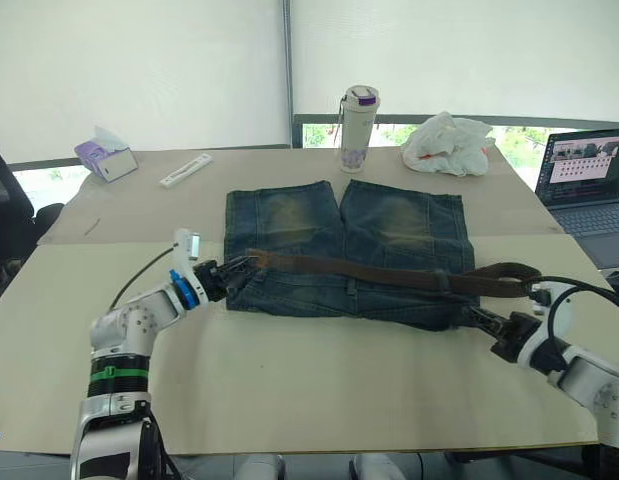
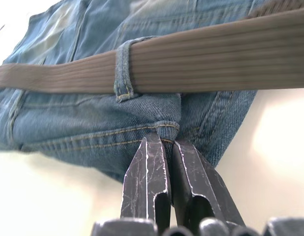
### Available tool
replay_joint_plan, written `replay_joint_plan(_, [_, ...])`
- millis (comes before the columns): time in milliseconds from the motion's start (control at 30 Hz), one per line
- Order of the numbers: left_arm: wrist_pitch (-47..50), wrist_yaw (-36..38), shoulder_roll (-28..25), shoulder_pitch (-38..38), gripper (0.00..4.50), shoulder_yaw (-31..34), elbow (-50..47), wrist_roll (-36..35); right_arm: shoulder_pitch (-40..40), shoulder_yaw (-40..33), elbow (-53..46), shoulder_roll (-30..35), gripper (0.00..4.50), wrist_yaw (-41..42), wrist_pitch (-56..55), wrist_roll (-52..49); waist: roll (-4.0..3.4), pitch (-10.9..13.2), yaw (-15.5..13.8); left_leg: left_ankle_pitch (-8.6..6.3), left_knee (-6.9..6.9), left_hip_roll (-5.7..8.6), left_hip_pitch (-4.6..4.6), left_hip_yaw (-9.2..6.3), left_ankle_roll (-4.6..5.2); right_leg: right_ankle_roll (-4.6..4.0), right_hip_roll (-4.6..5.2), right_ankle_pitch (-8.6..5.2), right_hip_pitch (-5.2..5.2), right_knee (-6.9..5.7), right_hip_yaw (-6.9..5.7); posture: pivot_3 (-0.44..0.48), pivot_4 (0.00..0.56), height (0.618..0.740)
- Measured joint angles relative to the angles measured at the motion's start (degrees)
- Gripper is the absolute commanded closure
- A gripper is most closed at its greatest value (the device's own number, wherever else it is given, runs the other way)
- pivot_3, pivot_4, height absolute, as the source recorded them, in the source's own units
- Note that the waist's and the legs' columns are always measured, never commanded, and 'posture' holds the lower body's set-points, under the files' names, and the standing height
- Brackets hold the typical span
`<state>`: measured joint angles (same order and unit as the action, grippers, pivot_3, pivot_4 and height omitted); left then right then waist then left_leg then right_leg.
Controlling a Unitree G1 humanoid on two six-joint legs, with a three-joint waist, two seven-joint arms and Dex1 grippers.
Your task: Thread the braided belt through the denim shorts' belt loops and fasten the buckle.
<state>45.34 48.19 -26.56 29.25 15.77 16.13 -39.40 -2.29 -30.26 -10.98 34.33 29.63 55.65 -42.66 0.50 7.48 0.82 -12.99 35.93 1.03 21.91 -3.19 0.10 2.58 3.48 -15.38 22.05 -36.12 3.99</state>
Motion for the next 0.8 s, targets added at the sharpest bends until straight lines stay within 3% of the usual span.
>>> replay_joint_plan(133, [0.46, 2.94, -3.66, -1.6, 4.5, 2.01, 1.41, -1.18, 2.51, 0.06, 0.42, 2.23, 4.48, 1.9, -3.48, 2.12, 0.01, 0.0, -0.07, 0.0, 0.01, 0.0, 0.02, 0.06, 0.0, 0.0, 0.01, 0.0, 0.0, 0.02, -0.01, 0.0, 0.15, 0.74])
replay_joint_plan(167, [1.06, 3.71, -4.28, -1.73, 4.5, 2.39, 1.4, -1.47, 2.62, 0.05, 0.53, 2.44, 3.88, 2.24, -4.68, 2.85, 0.01, 0.0, -0.12, 0.0, 0.02, 0.0, 0.01, 0.06, 0.0, 0.01, 0.01, -0.01, -0.02, 0.02, -0.02, 0.0, 0.15, 0.74])
replay_joint_plan(333, [4.23, 5.06, -3.56, -1.62, 4.5, 2.72, -1.49, -5.28, 2.19, -1.03, 0.46, 3.6, 2.33, 5.58, -5.58, 0.55, 0.02, 0.01, -0.06, 0.0, 0.01, -0.04, 0.01, 0.03, 0.0, 0.01, 0.03, -0.01, -0.03, 0.02, 0.0, 0.0, 0.15, 0.74])
replay_joint_plan(567, [10.09, 2.93, 3.03, -0.67, 4.5, 2.71, -11.07, -14.54, 7.01, -8.91, -2.84, 7.74, 0.02, 11.8, -4.29, -7.35, 0.05, 0.01, -0.12, 0.0, 0.03, -0.07, 0.03, 0.02, 0.0, 0.02, 0.03, -0.01, -0.09, 0.04, -0.01, 0.0, 0.15, 0.74])
replay_joint_plan(700, [12.1, 0.23, 6.05, 0.48, 4.5, 2.54, -14.2, -18.32, 7.74, -11.39, -9.21, 6.99, 0.02, 11.07, 0.76, -20.09, 0.12, 0.04, 0.66, -0.01, -0.04, -0.13, 0.03, -0.02, 0.0, 0.01, -0.12, -0.01, -0.27, 0.02, 0.07, 0.0, 0.15, 0.74])
replay_joint_plan(800, [12.22, -1.53, 9.25, 1.16, 4.5, 0.13, -15.23, -18.79, 6.59, -4.39, -16.86, 1.19, 0.02, 4.6, 3.06, -30.68, 0.16, 0.06, 1.17, -0.01, -0.1, -0.2, -0.25, -0.06, 0.0, 0.09, -0.18, -0.08, -0.7, 0.13, -0.03, 0.0, 0.15, 0.74])
